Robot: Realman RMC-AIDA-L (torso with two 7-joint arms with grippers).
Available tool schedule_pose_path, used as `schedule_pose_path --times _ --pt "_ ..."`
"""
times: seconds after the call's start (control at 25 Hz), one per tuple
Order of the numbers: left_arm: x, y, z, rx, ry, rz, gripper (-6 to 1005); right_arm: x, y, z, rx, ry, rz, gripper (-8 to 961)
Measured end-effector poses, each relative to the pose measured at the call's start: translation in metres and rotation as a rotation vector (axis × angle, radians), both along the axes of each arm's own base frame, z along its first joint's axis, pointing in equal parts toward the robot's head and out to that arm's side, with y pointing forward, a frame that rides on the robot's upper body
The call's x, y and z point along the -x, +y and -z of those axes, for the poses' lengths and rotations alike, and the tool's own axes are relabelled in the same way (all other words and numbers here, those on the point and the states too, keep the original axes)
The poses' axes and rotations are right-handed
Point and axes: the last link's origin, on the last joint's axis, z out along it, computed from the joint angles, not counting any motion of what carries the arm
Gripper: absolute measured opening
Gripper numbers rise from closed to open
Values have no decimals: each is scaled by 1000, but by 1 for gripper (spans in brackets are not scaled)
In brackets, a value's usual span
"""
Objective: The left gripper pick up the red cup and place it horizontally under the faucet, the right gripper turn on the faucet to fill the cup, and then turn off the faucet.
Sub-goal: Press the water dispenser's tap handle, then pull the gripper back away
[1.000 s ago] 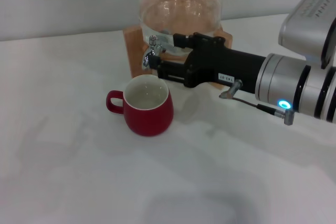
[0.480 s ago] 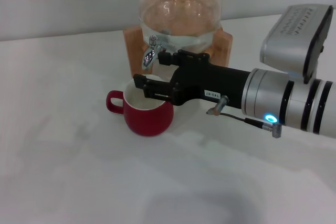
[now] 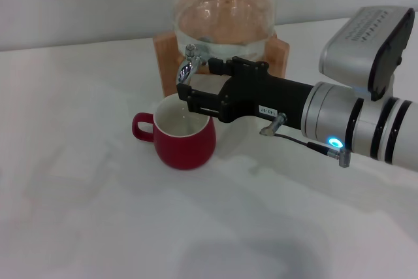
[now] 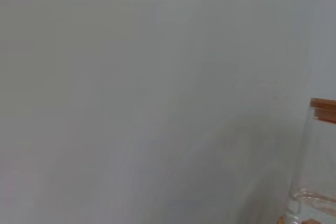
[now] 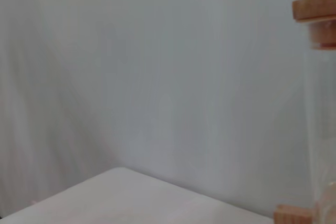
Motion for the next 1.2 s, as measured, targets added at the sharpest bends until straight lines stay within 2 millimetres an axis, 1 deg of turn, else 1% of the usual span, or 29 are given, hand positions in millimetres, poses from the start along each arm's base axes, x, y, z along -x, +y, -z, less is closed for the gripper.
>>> schedule_pose_path --times 0.84,0.96,1.04,1.12,1.2 --pt "1 -5 1 7 -5 -3 840 -1 7 -3 -37 -6 14 781" --pt "3 -7 0 4 -4 -8 840 3 3 -3 -14 3 -5 781" --pt "4 -8 -1 1 -4 -12 840 8 -3 -4 15 16 -32 781" --pt "4 -8 -1 1 -4 -13 840 12 -9 -6 41 27 -58 781" --pt "4 -8 -1 0 -2 -14 840 15 -15 -12 59 37 -83 781"
